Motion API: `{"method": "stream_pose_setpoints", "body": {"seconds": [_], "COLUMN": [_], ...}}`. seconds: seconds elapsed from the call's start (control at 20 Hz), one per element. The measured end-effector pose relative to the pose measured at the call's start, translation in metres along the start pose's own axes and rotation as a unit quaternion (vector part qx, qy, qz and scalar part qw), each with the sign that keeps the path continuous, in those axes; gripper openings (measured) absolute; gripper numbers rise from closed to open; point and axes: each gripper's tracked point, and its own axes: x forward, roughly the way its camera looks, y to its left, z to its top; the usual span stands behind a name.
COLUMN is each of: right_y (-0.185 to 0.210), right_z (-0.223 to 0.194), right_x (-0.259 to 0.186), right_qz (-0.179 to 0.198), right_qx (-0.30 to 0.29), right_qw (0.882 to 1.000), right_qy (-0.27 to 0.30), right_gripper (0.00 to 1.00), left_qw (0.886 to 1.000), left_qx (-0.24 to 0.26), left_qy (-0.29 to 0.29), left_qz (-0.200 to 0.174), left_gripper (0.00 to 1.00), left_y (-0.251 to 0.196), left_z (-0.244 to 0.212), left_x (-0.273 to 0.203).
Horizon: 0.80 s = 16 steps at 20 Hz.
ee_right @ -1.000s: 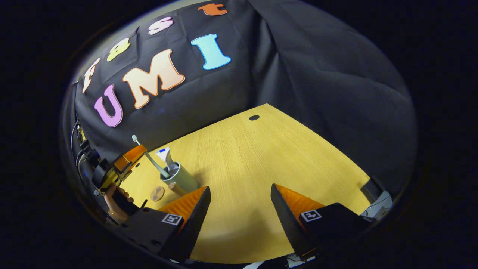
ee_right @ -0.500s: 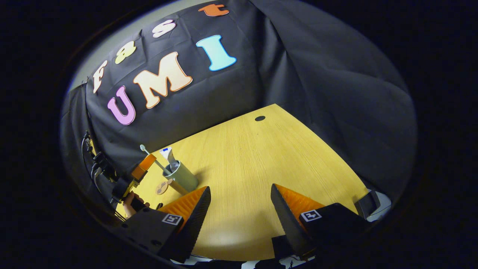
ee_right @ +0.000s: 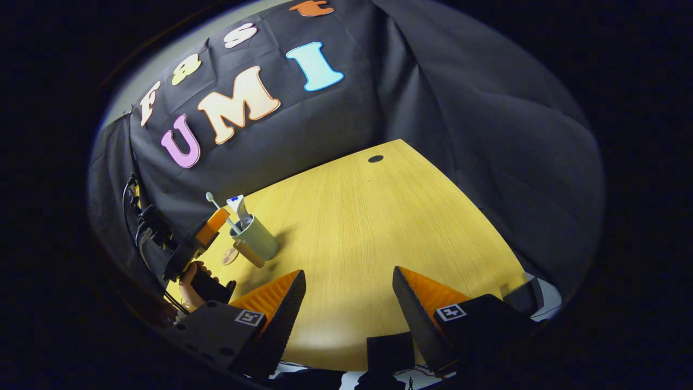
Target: Put the toothbrush and toothpaste on the desktop into the cup, then pick up the cup and place it on the coaster on the desktop.
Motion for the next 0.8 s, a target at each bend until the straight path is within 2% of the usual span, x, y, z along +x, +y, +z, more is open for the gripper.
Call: {"method": "stream_pose_setpoints", "body": {"seconds": [0.05, 0.1, 0.15, 0.2, 0.25, 0.3, 0.4, 0.45, 0.5, 0.55, 0.6, 0.65, 0.7, 0.75, 0.8], "right_y": [-0.002, -0.003, -0.005, -0.005, -0.005, -0.004, -0.001, 0.002, 0.005, 0.009, 0.012, 0.018, 0.025, 0.033, 0.041], "right_z": [0.001, -0.001, -0.001, -0.001, -0.001, -0.002, -0.004, -0.004, -0.003, -0.002, -0.001, 0.0, 0.001, 0.003, 0.004], "right_x": [0.001, 0.001, 0.001, 0.001, 0.001, 0.001, 0.002, 0.002, 0.002, 0.004, 0.006, 0.008, 0.01, 0.013, 0.016], "right_qz": [0.001, 0.001, 0.002, 0.003, 0.004, 0.006, 0.01, 0.012, 0.014, 0.016, 0.018, 0.022, 0.025, 0.029, 0.032], "right_qx": [0.001, 0.001, -0.002, -0.005, -0.007, -0.009, -0.013, -0.018, -0.023, -0.028, -0.029, -0.028, -0.027, -0.027, -0.03], "right_qw": [1.0, 1.0, 1.0, 1.0, 1.0, 1.0, 1.0, 1.0, 1.0, 0.999, 0.999, 0.999, 0.999, 0.999, 0.999], "right_qy": [0.0, 0.0, 0.001, 0.001, 0.001, 0.001, 0.002, 0.002, 0.001, 0.0, -0.001, 0.0, 0.0, -0.001, 0.0], "right_gripper": [0.94, 0.99, 0.94, 0.99, 0.99, 0.94, 0.94, 0.99, 0.94, 0.99, 0.99, 0.94, 0.99, 0.94, 0.99], "left_qw": [1.0, 1.0, 1.0, 1.0, 1.0, 1.0, 1.0, 1.0, 1.0, 1.0, 0.999, 0.999, 0.999, 0.999, 0.999], "left_qx": [0.002, 0.005, 0.007, 0.008, 0.009, 0.008, 0.001, -0.003, -0.008, -0.011, -0.012, -0.012, -0.009, -0.005, -0.001], "left_qy": [0.002, 0.0, -0.001, -0.002, -0.002, -0.002, -0.006, -0.011, -0.016, -0.019, -0.023, -0.022, -0.017, -0.013, -0.007], "left_qz": [0.0, 0.0, 0.0, 0.0, 0.002, 0.006, 0.014, 0.018, 0.018, 0.021, 0.025, 0.029, 0.035, 0.042, 0.048], "left_gripper": [0.45, 0.6, 0.64, 0.71, 0.72, 0.82, 0.89, 0.91, 0.93, 0.94, 0.94, 0.94, 0.94, 0.94, 0.94], "left_y": [-0.001, -0.003, -0.004, -0.004, -0.003, -0.001, 0.004, 0.008, 0.011, 0.016, 0.022, 0.029, 0.038, 0.049, 0.06], "left_z": [-0.002, -0.002, -0.002, -0.002, -0.002, -0.001, 0.003, 0.006, 0.012, 0.016, 0.021, 0.025, 0.028, 0.031, 0.035], "left_x": [-0.003, -0.005, -0.007, -0.008, -0.01, -0.014, -0.018, -0.021, -0.025, -0.029, -0.034, -0.039, -0.044, -0.049, -0.055]}}
